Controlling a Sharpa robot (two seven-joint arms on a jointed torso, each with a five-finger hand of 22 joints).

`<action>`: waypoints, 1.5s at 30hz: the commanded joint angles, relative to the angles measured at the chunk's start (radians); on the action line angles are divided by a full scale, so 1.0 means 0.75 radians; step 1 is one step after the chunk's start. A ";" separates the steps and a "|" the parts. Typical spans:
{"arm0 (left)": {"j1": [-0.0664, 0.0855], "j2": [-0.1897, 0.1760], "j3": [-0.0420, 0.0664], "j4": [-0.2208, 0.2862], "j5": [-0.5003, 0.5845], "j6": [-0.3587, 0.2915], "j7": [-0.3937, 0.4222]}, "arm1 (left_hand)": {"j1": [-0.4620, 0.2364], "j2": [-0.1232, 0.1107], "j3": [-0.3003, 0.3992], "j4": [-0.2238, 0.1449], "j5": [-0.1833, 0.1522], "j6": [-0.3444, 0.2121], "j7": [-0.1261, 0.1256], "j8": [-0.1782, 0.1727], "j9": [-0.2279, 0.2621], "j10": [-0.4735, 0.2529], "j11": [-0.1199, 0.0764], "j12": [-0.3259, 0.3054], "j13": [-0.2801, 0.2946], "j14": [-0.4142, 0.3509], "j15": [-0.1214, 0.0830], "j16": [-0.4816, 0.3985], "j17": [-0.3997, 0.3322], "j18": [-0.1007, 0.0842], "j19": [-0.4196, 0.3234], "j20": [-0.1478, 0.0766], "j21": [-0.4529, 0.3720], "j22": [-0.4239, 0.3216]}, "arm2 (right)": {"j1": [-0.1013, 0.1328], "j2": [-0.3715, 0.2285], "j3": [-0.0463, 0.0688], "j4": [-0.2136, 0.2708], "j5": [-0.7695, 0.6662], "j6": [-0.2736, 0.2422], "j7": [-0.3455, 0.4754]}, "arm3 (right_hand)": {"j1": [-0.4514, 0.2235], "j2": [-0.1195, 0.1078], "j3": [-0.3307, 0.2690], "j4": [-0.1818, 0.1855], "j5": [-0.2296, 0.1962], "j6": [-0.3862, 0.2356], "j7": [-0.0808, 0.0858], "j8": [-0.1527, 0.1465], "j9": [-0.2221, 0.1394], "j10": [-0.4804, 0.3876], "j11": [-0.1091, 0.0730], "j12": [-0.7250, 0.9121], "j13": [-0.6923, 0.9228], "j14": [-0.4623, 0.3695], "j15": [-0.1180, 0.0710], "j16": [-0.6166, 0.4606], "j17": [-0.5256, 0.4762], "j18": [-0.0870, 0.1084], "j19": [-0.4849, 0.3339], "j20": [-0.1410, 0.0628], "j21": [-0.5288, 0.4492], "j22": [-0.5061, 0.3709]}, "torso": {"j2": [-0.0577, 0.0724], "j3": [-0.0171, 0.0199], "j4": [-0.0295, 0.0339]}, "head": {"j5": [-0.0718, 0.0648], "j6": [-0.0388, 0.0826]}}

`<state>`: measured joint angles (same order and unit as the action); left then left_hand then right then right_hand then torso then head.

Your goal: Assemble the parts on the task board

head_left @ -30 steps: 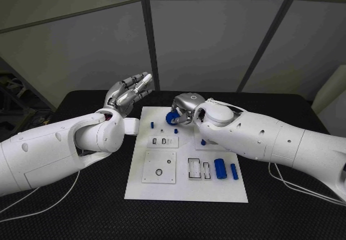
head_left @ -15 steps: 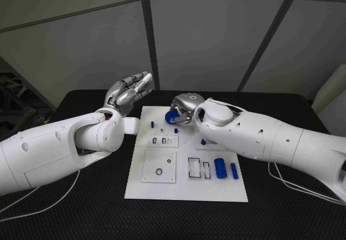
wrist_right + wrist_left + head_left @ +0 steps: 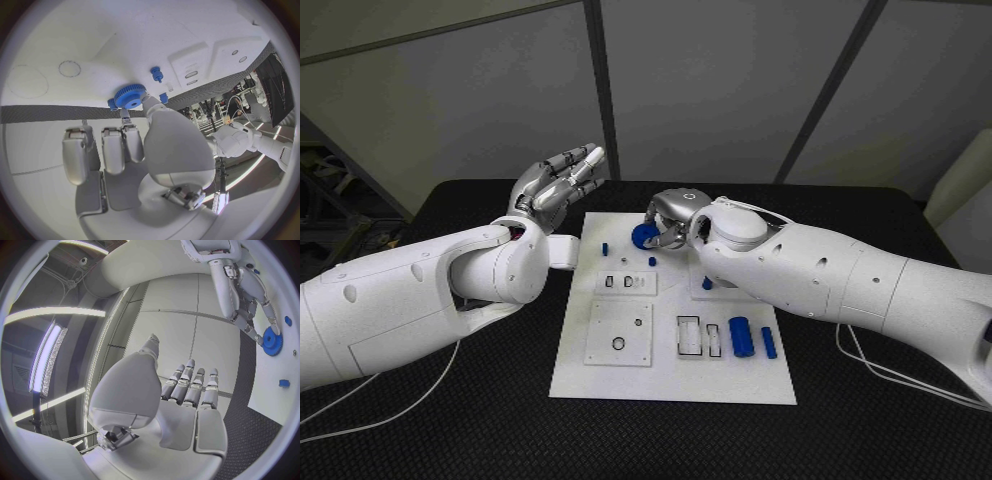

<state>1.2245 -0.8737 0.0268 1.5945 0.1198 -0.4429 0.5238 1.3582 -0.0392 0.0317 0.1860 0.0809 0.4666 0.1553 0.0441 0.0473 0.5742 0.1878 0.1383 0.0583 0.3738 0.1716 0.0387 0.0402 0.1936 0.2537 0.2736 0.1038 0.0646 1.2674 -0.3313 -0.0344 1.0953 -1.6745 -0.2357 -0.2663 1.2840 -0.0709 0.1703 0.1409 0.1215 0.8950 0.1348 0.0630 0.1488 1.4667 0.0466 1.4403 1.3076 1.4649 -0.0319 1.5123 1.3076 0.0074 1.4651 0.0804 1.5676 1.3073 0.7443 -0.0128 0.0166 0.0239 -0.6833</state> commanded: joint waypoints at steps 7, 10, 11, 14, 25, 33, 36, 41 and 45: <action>0.002 -0.001 0.001 0.002 -0.011 0.016 0.003 | 0.000 0.015 0.001 -0.008 0.006 0.007 0.096 0.005 0.002 -0.003 0.000 0.005 0.001 0.006 0.000 0.003 0.001 -0.027 0.008 -0.001 0.006 0.002 | 0.003 -0.007 0.000 0.005 0.041 0.050 -0.005 | -0.071 0.016 -0.018 0.067 -0.006 0.026 -0.004 0.004 -0.020 0.032 0.003 0.007 0.194 0.099 0.008 -0.004 0.163 -0.010 0.141 0.007 0.004 0.351 | 0.000 0.0008 0.0000 | 0.000 0.001; 0.002 -0.002 0.001 0.002 -0.011 0.016 0.003 | -0.002 0.017 -0.001 -0.013 0.006 0.006 0.096 0.004 0.002 -0.003 0.001 0.006 0.001 0.005 0.000 0.002 0.001 -0.027 0.009 -0.001 0.007 0.002 | 0.003 -0.009 0.000 0.000 0.089 0.067 -0.003 | -0.144 0.032 -0.036 0.137 -0.005 0.026 -0.004 0.001 -0.033 0.033 0.004 0.008 0.196 0.100 0.008 -0.003 0.166 -0.010 0.141 0.006 0.004 0.351 | -0.001 0.0002 -0.0003 | 0.001 0.000; 0.002 -0.002 0.001 0.002 -0.011 0.016 0.003 | -0.002 0.017 -0.001 -0.013 0.006 0.006 0.096 0.004 0.002 -0.003 0.001 0.006 0.001 0.005 0.000 0.002 0.001 -0.027 0.009 -0.001 0.007 0.002 | 0.003 -0.010 0.000 -0.002 0.105 0.071 -0.002 | -0.159 0.033 -0.039 0.152 -0.006 0.023 -0.003 0.001 -0.037 0.033 0.004 0.009 0.196 0.100 0.008 -0.003 0.167 -0.010 0.141 0.007 0.004 0.351 | -0.001 0.0003 -0.0006 | 0.001 0.000; 0.002 -0.002 0.001 0.002 -0.011 0.016 0.003 | -0.002 0.017 -0.001 -0.013 0.006 0.006 0.096 0.004 0.002 -0.003 0.001 0.006 0.001 0.005 0.000 0.002 0.001 -0.027 0.009 -0.001 0.007 0.002 | 0.003 -0.013 0.000 -0.007 0.147 0.080 -0.001 | -0.195 0.033 -0.048 0.191 -0.013 0.014 -0.001 0.000 -0.050 0.034 0.006 0.011 0.199 0.101 0.009 -0.002 0.170 -0.010 0.141 0.008 0.004 0.351 | -0.001 0.0008 -0.0006 | 0.001 -0.001; 0.002 -0.004 0.001 0.002 -0.011 0.015 0.003 | -0.002 0.017 -0.001 -0.013 0.006 0.006 0.096 0.004 0.002 -0.003 0.001 0.006 0.001 0.005 0.000 0.002 0.001 -0.027 0.009 -0.001 0.007 0.002 | 0.003 -0.047 0.000 0.018 0.180 -0.008 -0.008 | -0.180 0.038 -0.040 0.186 -0.005 0.019 -0.002 0.003 -0.057 0.042 0.005 0.024 0.210 0.103 0.009 0.002 0.177 -0.010 0.141 0.008 0.004 0.351 | -0.001 0.0013 -0.0025 | 0.002 0.000; 0.002 -0.010 0.001 0.004 -0.011 0.015 0.003 | -0.004 0.018 -0.002 -0.015 0.006 0.006 0.096 0.004 0.002 -0.004 0.001 0.006 0.001 0.004 0.000 0.002 0.000 -0.027 0.009 -0.001 0.008 0.002 | 0.003 -0.137 0.000 0.104 0.252 -0.248 0.084 | -0.139 0.022 -0.032 0.161 0.006 0.032 -0.004 0.005 -0.067 0.038 0.004 0.017 0.203 0.099 0.008 -0.004 0.163 -0.010 0.141 0.007 0.004 0.351 | -0.003 0.0024 -0.0041 | -0.001 0.008; 0.002 -0.013 0.001 0.005 -0.011 0.016 0.003 | -0.004 0.018 -0.002 -0.015 0.006 0.006 0.096 0.004 0.002 -0.004 0.001 0.006 0.001 0.004 0.000 0.002 0.000 -0.027 0.009 -0.001 0.008 0.002 | 0.002 -0.220 0.001 0.177 0.327 -0.319 0.179 | -0.113 0.019 -0.025 0.145 0.011 0.038 -0.004 0.005 -0.072 0.027 0.003 0.001 0.189 0.096 0.008 -0.011 0.150 -0.010 0.141 0.007 0.004 0.351 | -0.005 0.0019 -0.0042 | -0.006 0.015; 0.001 -0.020 0.001 -0.001 -0.017 0.025 0.000 | 0.001 0.023 -0.002 -0.027 0.010 0.014 0.097 0.006 0.003 0.002 0.002 0.009 0.002 0.015 0.001 0.004 0.002 -0.027 0.013 -0.001 0.012 0.004 | 0.003 -0.442 0.001 0.324 0.560 -0.350 0.417 | -0.004 -0.023 -0.006 0.076 0.013 0.078 -0.010 0.012 -0.079 -0.011 -0.003 -0.056 0.140 0.083 0.003 -0.037 0.104 -0.010 0.141 0.004 0.004 0.351 | -0.015 0.0062 -0.0202 | 0.002 0.026; -0.002 -0.017 0.001 -0.016 -0.036 0.046 -0.004 | 0.001 0.044 -0.009 -0.066 0.010 0.075 0.102 0.015 0.010 0.062 0.009 0.035 0.007 0.106 0.010 0.017 0.010 -0.026 0.051 0.010 0.037 0.014 | 0.003 -0.561 0.000 0.350 0.761 -0.286 0.525 | 0.104 -0.068 0.010 0.003 0.013 0.122 -0.018 0.020 -0.080 -0.034 -0.010 -0.090 0.112 0.077 -0.003 -0.051 0.086 -0.010 0.141 -0.002 0.004 0.351 | -0.024 0.0136 -0.0365 | 0.010 0.031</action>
<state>1.2234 -0.8885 0.0264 1.5866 0.1159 -0.4365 0.5201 1.3592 -0.0137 0.0262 0.1433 0.0849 0.5123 0.1607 0.0521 0.0535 0.6094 0.1934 0.1591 0.0626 0.4369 0.1770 0.0468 0.0458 0.1933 0.2843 0.2796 0.1267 0.0732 1.2674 -0.7413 -0.0344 1.3518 -1.2936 -0.4402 -0.0164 1.3449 -0.1165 0.1745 0.1550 0.1273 0.9793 0.1211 0.0747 0.0899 1.4482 0.0389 1.3772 1.3075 1.4650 -0.0320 1.4778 1.3073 0.0074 1.4652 0.0803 1.5676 1.3078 0.7331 -0.0073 0.0012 0.0283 -0.6619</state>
